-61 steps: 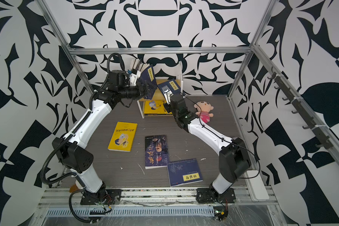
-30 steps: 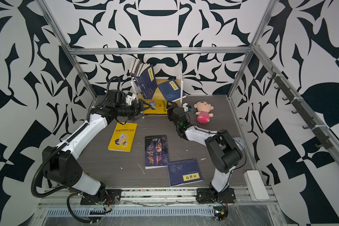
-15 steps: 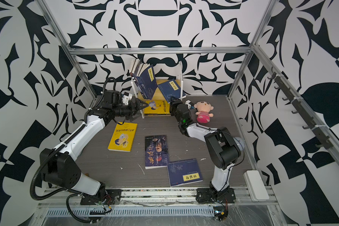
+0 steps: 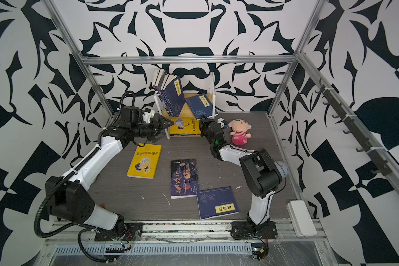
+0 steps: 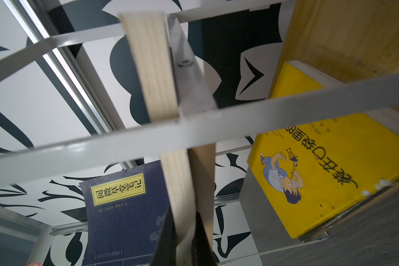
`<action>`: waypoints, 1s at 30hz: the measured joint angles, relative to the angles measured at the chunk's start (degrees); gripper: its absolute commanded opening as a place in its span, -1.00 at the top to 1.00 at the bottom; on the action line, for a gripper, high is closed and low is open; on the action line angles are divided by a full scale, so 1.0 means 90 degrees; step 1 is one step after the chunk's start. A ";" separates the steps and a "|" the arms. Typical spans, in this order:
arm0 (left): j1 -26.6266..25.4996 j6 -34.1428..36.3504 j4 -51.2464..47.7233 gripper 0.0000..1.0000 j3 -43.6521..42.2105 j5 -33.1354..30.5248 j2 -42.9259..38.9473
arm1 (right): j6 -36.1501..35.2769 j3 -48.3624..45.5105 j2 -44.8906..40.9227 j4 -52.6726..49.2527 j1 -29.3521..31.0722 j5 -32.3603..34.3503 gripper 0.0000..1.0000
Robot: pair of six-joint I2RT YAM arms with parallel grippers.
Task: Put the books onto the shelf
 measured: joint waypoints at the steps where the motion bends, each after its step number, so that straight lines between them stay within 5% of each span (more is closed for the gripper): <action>1: 0.0017 0.0005 0.0036 -0.99 0.0000 0.0019 0.0000 | 0.0005 -0.0100 -0.0049 0.0107 0.0000 -0.0024 1.00; 10: 0.0049 -0.0085 0.0816 -0.99 0.0226 0.0415 0.0155 | 0.0177 -0.0517 -0.0313 0.0928 0.0005 -0.0126 1.00; 27: -0.0610 -0.0670 0.1894 -1.00 0.2424 0.0316 0.2096 | 0.0362 -0.0493 -0.0284 0.2412 0.0070 -0.0658 1.00; 30: -0.0712 -0.0605 0.1855 -0.82 0.2832 0.0104 0.2334 | 0.0342 -0.0440 -0.0209 0.2642 0.0126 -0.0797 1.00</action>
